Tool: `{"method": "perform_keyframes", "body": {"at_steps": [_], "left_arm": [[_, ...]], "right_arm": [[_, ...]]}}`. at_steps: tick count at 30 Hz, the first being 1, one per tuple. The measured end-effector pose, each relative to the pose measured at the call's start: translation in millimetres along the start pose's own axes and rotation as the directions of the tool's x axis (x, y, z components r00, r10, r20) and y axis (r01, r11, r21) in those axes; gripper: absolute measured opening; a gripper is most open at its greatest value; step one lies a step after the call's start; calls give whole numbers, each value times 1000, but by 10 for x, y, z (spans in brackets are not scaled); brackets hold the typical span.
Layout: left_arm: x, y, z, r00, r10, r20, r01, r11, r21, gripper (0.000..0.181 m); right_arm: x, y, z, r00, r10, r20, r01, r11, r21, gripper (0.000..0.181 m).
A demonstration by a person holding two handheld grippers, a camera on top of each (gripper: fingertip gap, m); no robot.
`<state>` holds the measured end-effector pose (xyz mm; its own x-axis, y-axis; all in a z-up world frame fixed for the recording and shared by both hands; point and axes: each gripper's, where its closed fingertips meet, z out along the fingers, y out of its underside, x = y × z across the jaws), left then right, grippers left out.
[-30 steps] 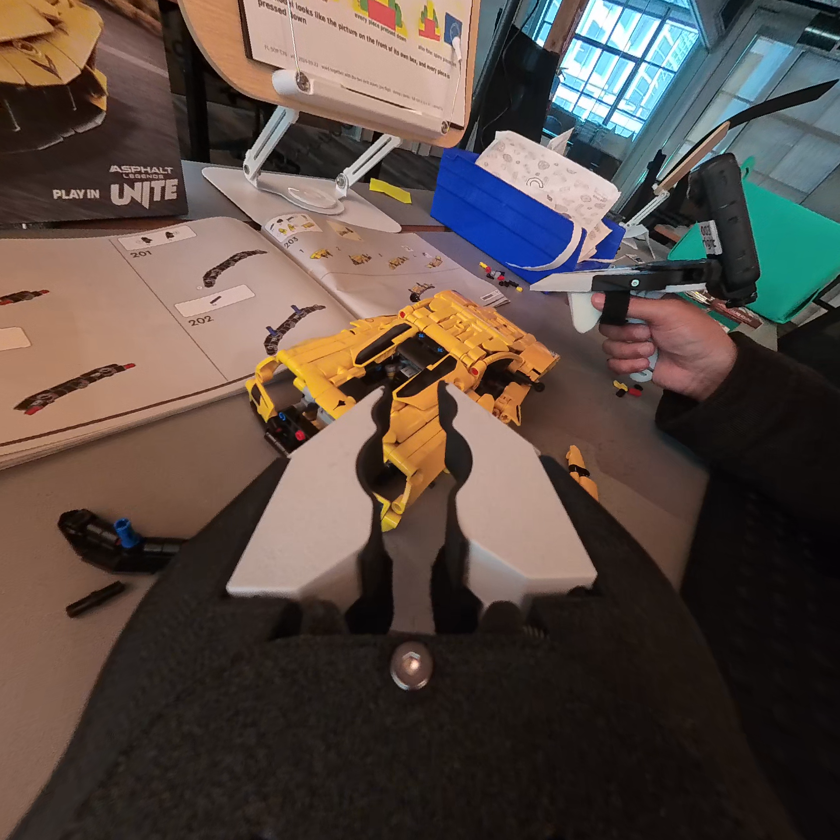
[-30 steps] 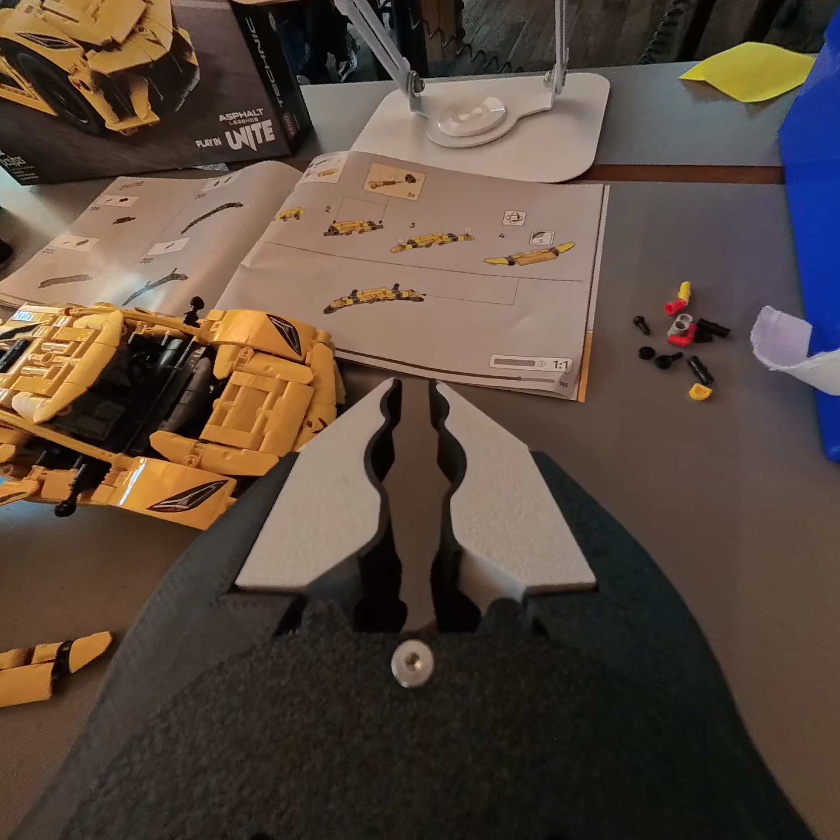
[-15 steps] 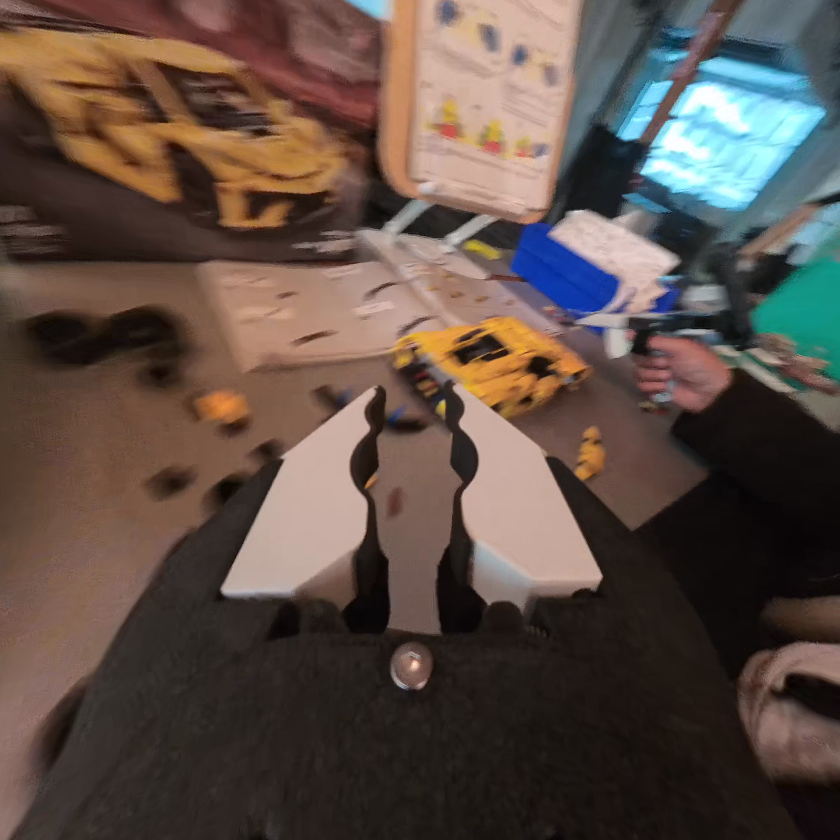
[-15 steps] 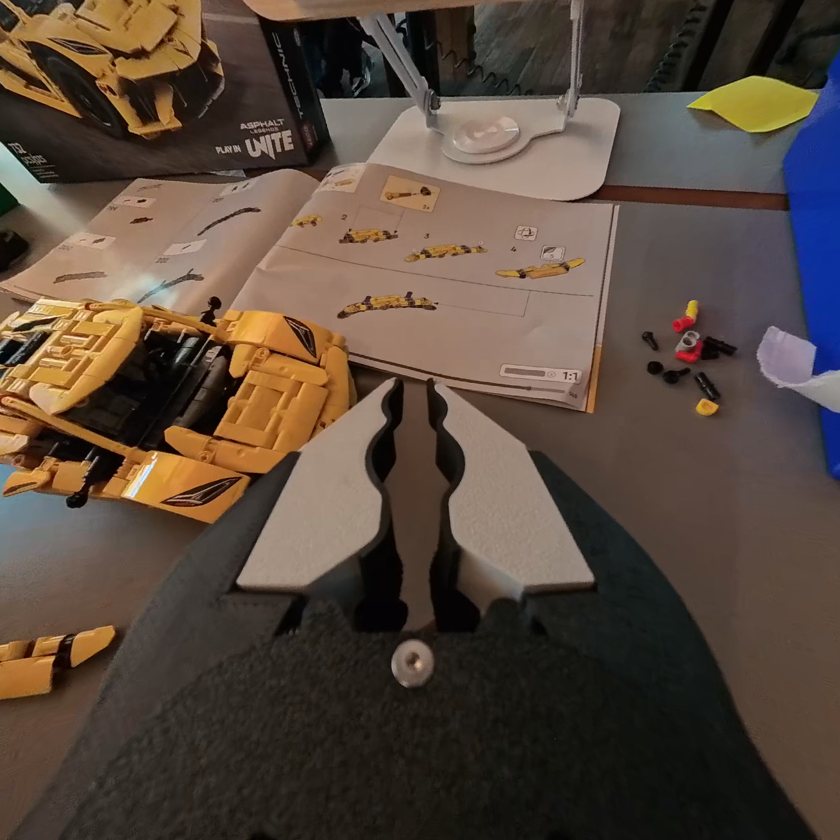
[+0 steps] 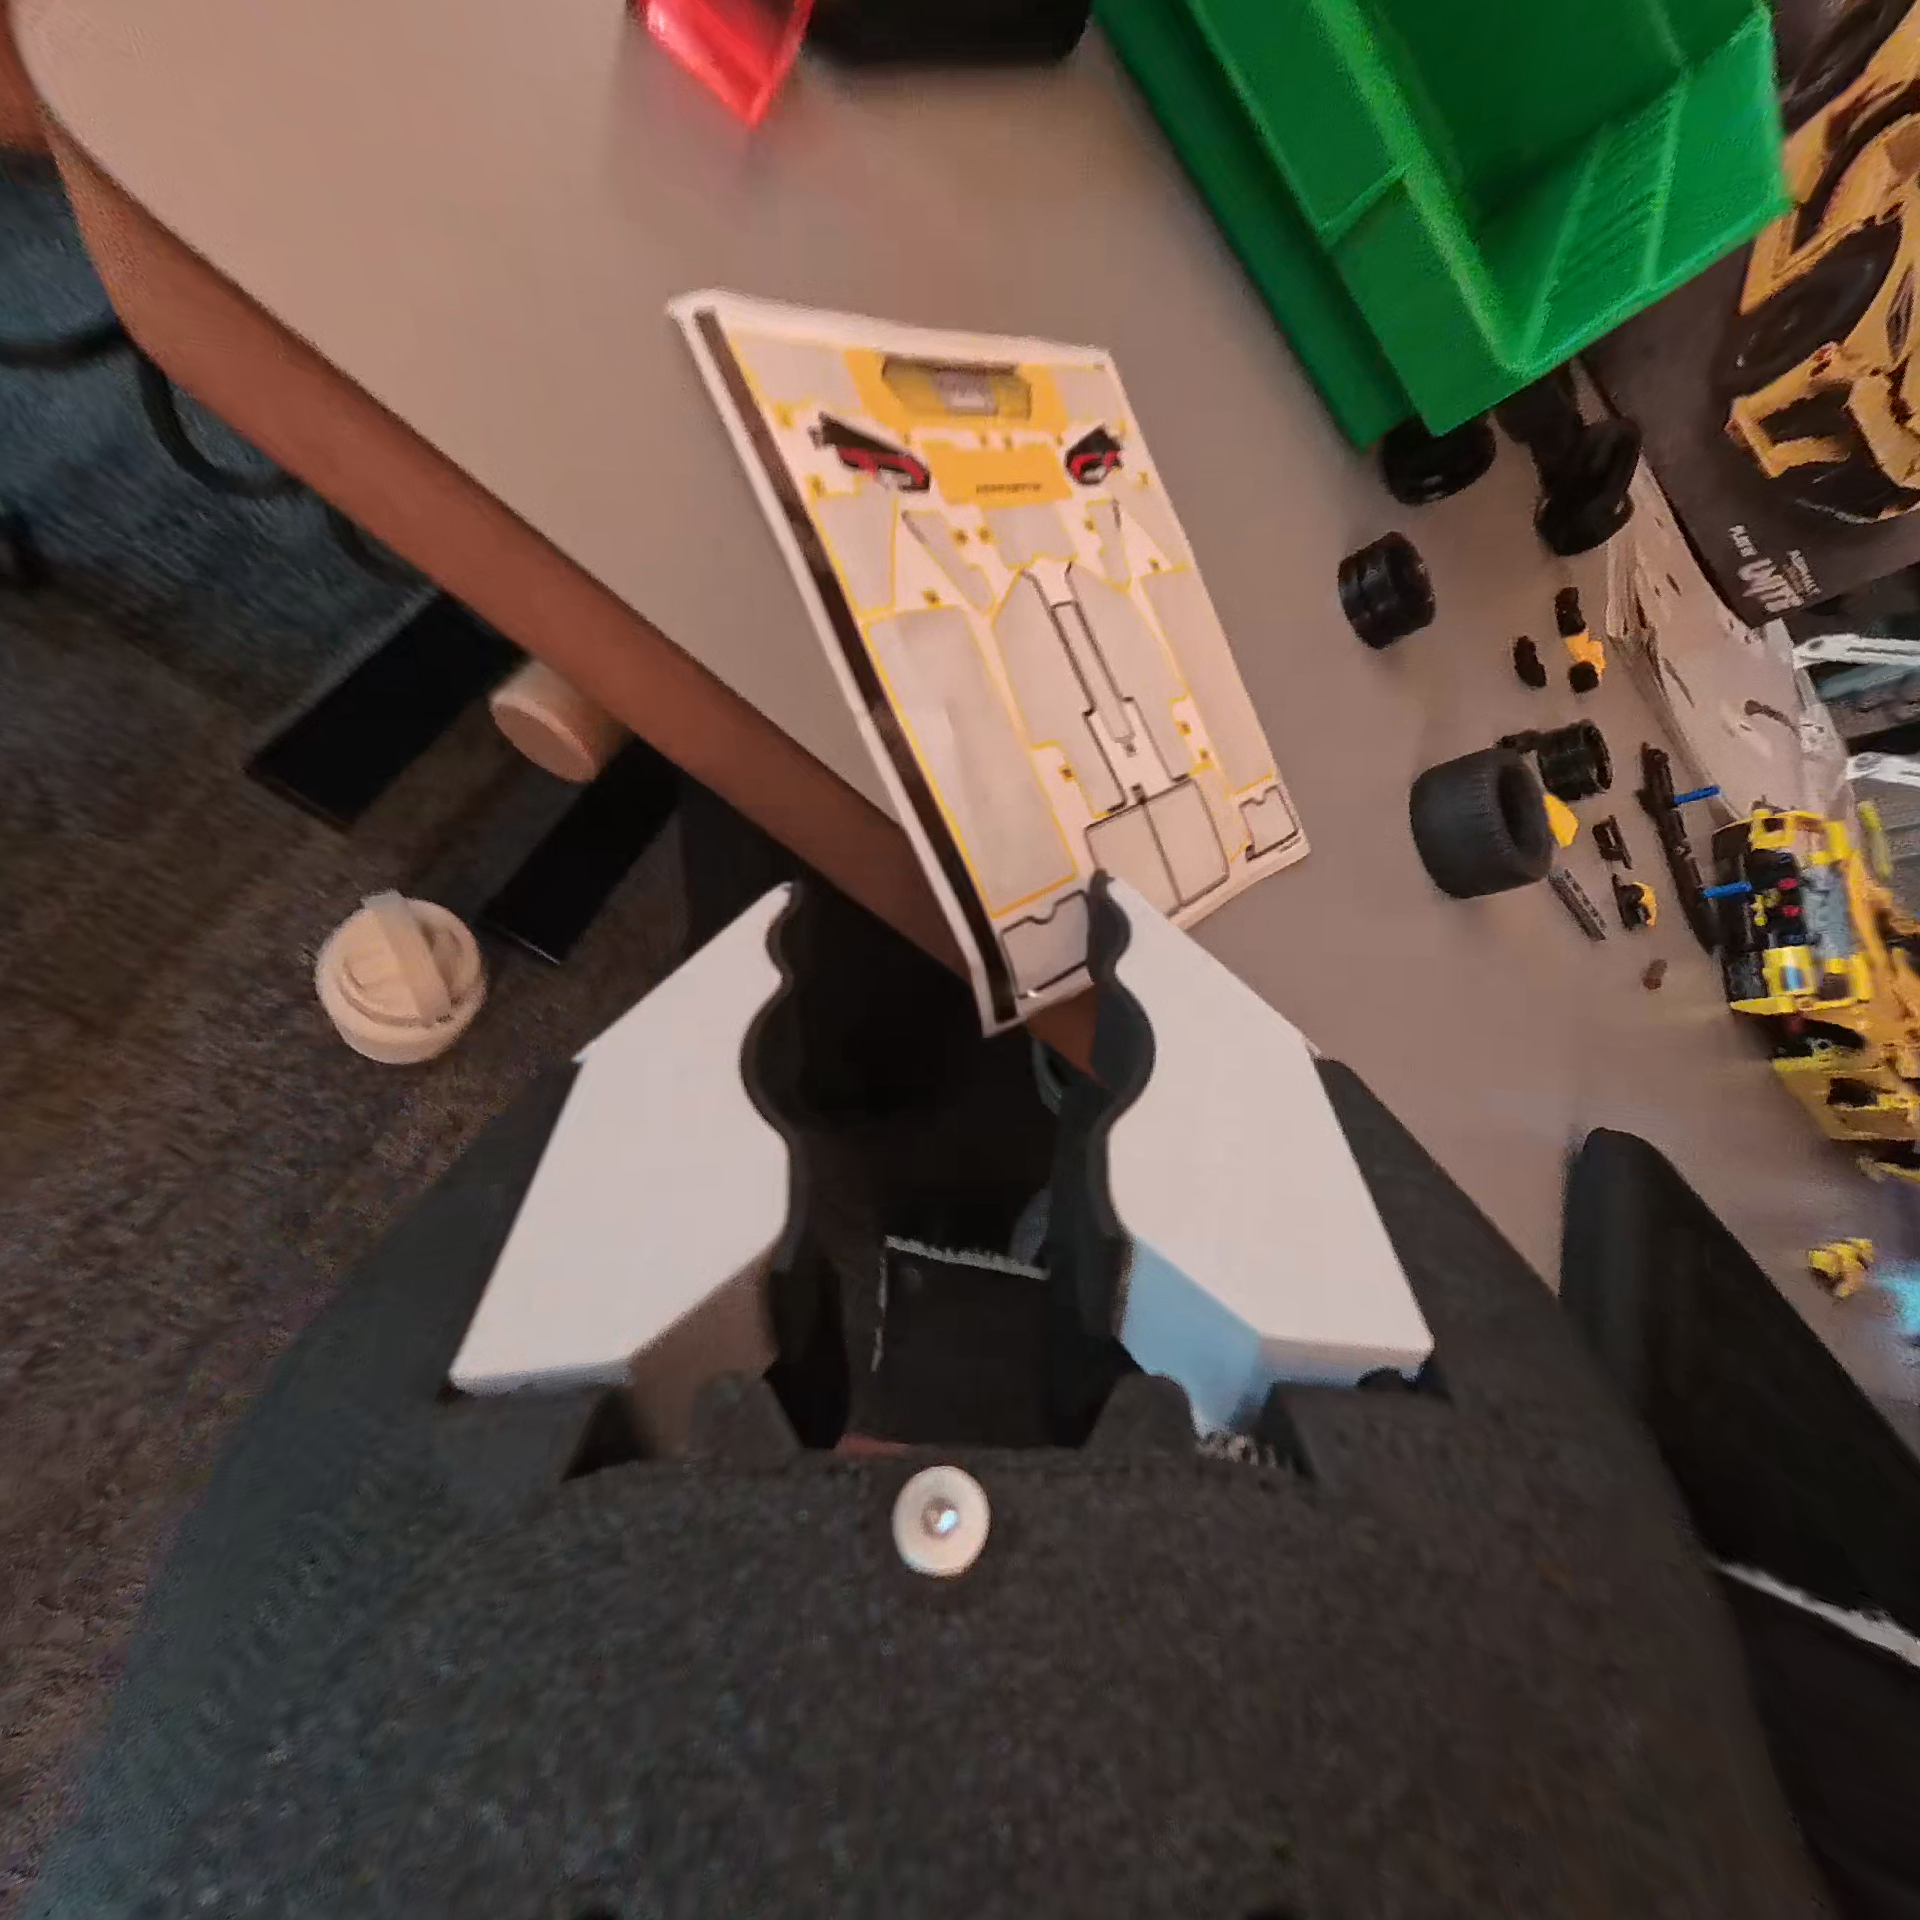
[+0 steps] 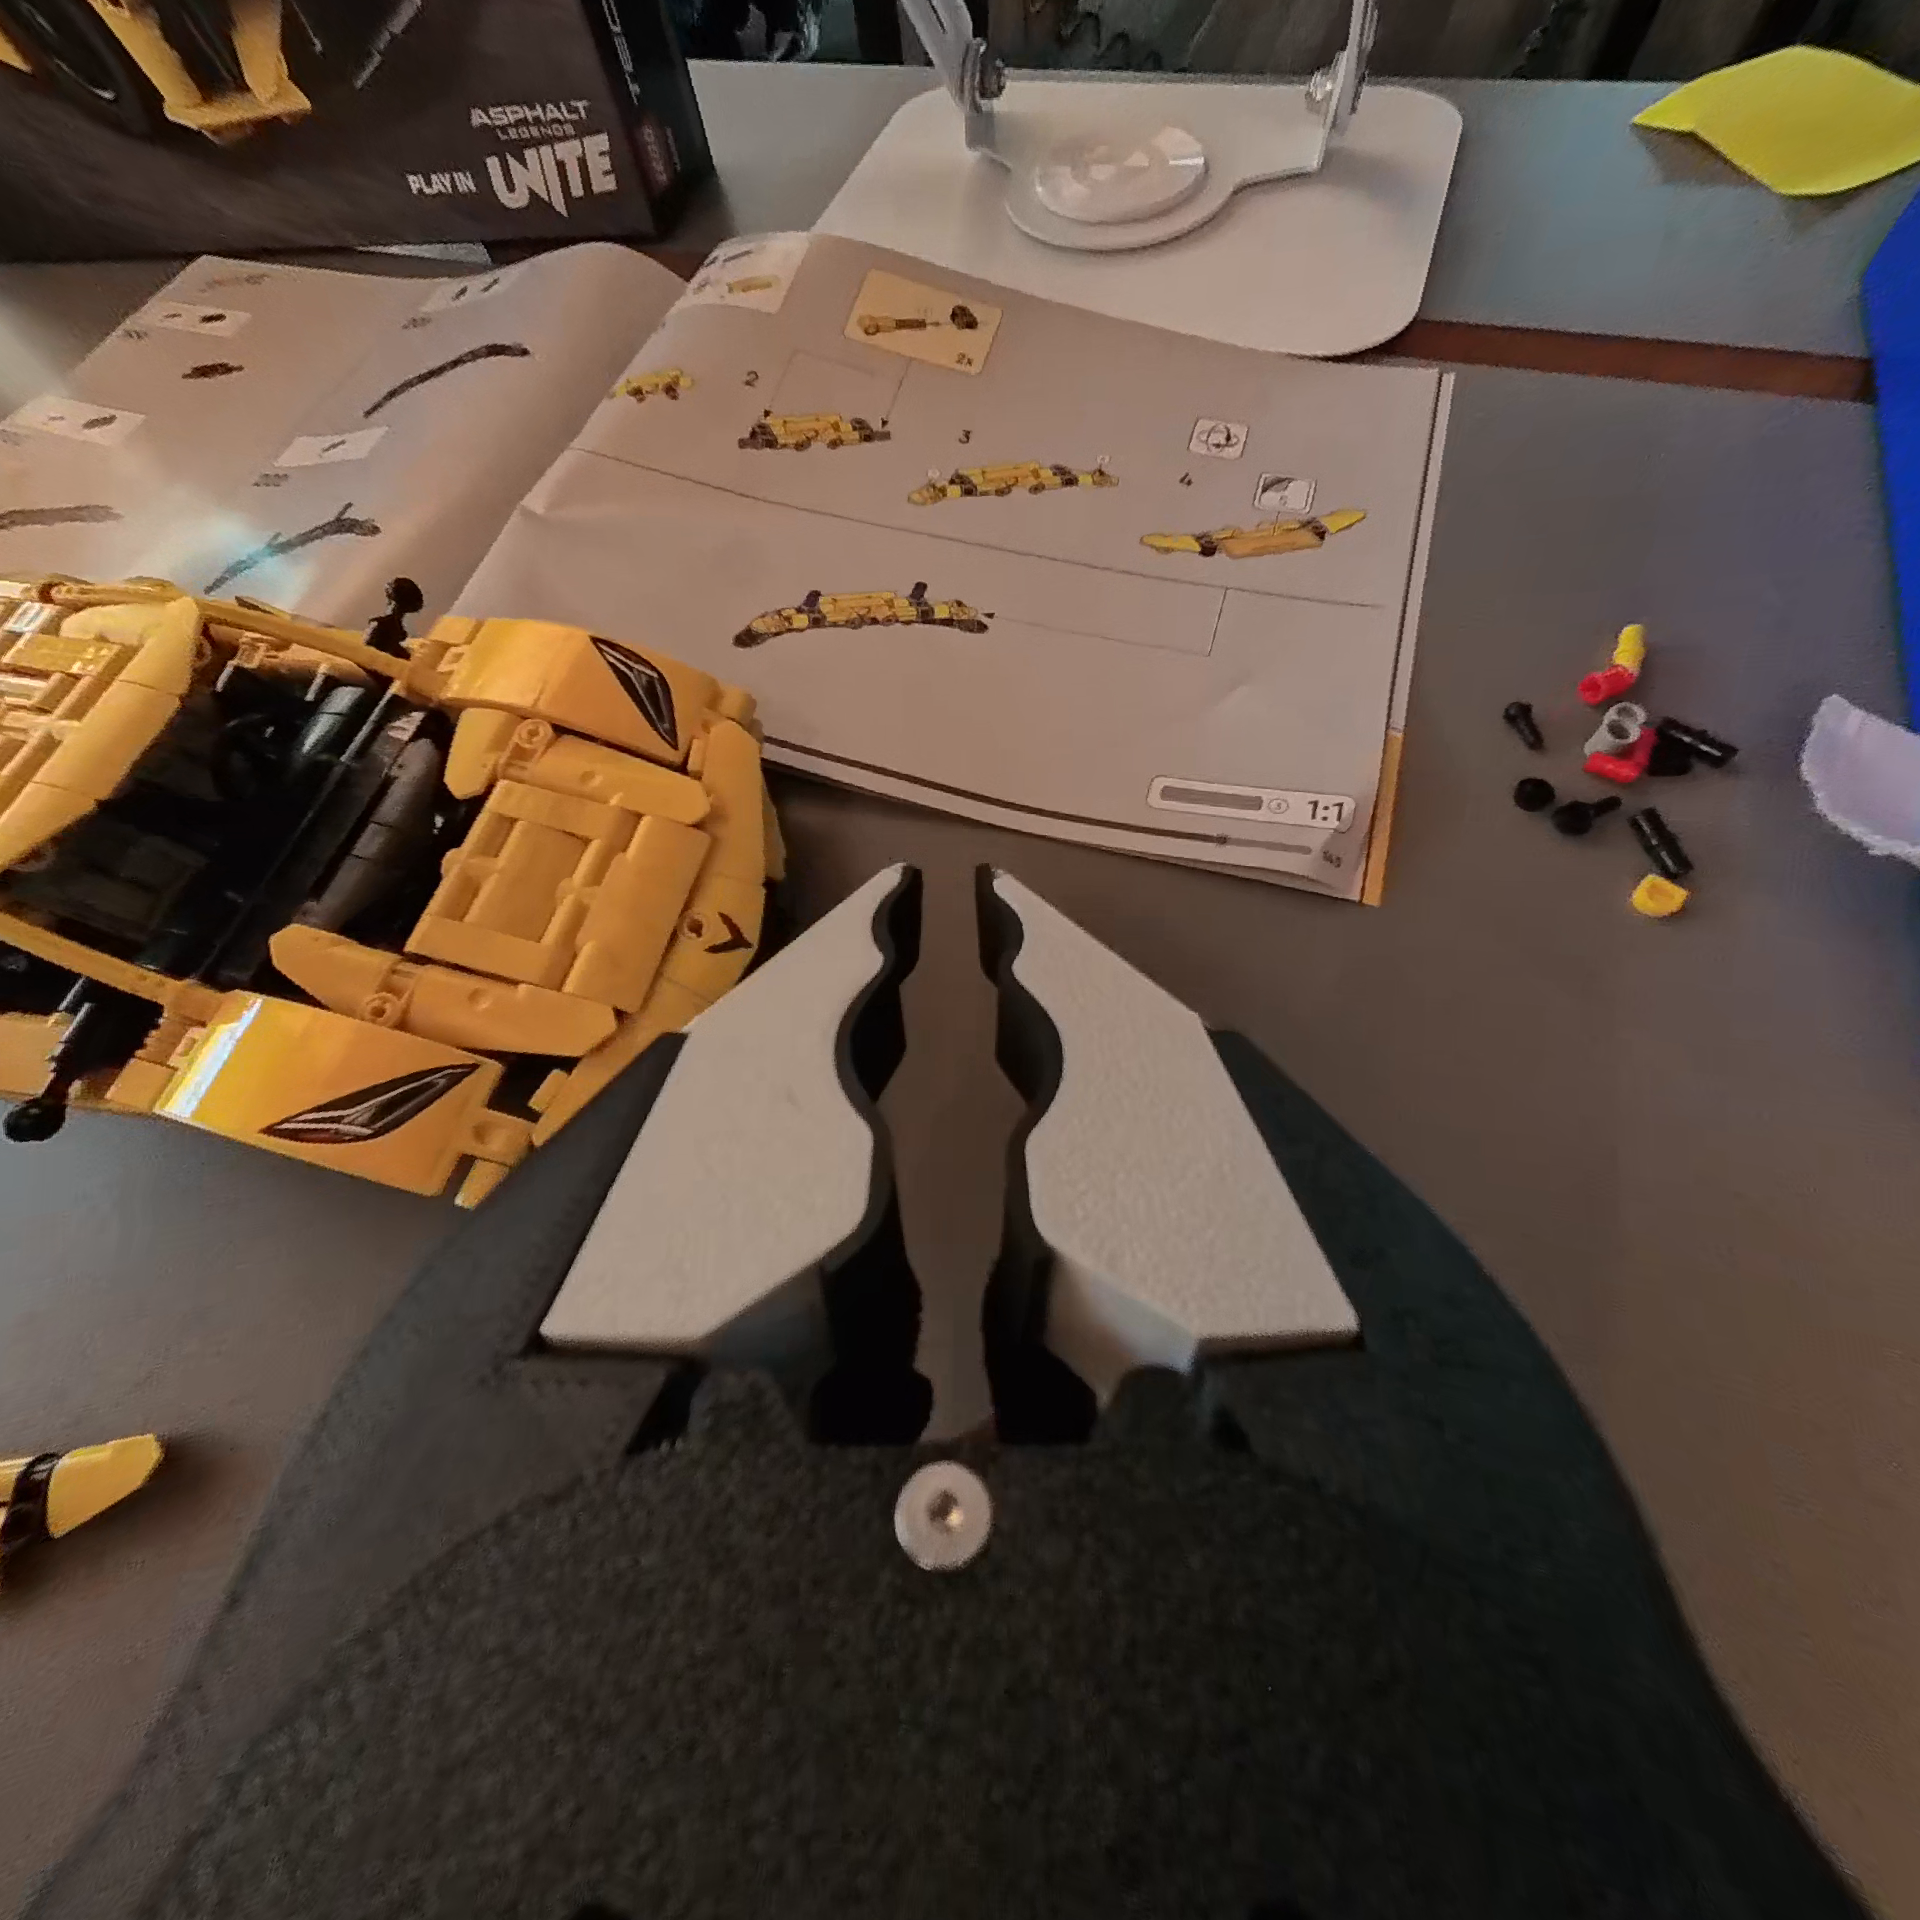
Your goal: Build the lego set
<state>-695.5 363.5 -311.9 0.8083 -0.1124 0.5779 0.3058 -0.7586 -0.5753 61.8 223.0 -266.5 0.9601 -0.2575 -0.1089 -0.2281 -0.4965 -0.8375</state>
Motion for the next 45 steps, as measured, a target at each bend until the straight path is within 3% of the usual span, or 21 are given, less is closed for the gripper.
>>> {"method": "perform_keyframes", "body": {"at_steps": [2,5,9,11,14,17,20,22,23,26,28,30,31,33,35,37,41,45], "left_arm": [[21,-10,17,995,-71,-71,72,997,5,45],[77,-56,-126,988,-65,-137,70,997,33,0],[184,-163,-361,988,85,-128,-74,994,85,0],[471,-321,-532,956,228,-184,-194,963,189,0],[1228,-405,-716,835,421,-355,-324,897,302,0],[2237,-287,-823,607,545,-579,-379,838,393,0],[3226,64,-955,272,612,-743,-407,773,487,0],[3716,390,-1026,57,590,-805,-415,747,519,0],[3884,538,-999,-8,571,-821,-428,740,519,0],[4138,912,-818,-107,483,-869,-469,746,472,0],[4191,1067,-661,-102,434,-895,-481,766,426,0],[4170,1206,-455,-56,415,-908,-528,759,380,0],[4158,1236,-364,-22,413,-910,-539,762,359,0],[4129,1233,-181,56,428,-902,-548,768,331,0],[4121,1145,-19,141,451,-881,-537,783,314,26],[4151,1014,72,188,490,-851,-509,790,342,37],[4326,806,90,191,558,-807,-438,785,438,46],[4488,767,151,202,537,-819,-429,801,418,46]], "right_arm": [[12,-19,-21,1000,-2,-7,2,1000,10,10],[33,-42,-49,1000,-13,-21,13,1000,23,10],[-30,-97,-65,1000,-27,-4,27,999,41,10],[-314,-279,-161,993,-82,85,70,989,128,11],[-1142,-647,-460,932,-236,277,158,948,276,14],[-2272,-786,-804,750,-391,534,226,909,349,29],[-3371,-625,-1319,363,-286,887,138,958,252,41],[-3732,-532,-1439,186,-128,974,112,988,109,50],[-3821,-505,-1452,117,-30,993,94,995,19,55],[-3846,-561,-1428,-82,244,966,-27,969,-247,61],[-3753,-568,-1335,-140,332,933,-65,937,-343,58],[-3568,-689,-1352,-203,312,928,-154,926,-345,17],[-3489,-721,-1304,-169,288,942,-189,929,-318,0],[-3416,-693,-1237,-79,234,969,-182,952,-245,0],[-3379,-689,-1218,-17,190,982,-177,966,-190,0],[-3376,-667,-1206,11,181,983,-156,972,-177,0],[-3353,-647,-1194,-3,213,977,-157,965,-211,0],[-3360,-603,-1158,21,210,978,-140,969,-205,0]]}}
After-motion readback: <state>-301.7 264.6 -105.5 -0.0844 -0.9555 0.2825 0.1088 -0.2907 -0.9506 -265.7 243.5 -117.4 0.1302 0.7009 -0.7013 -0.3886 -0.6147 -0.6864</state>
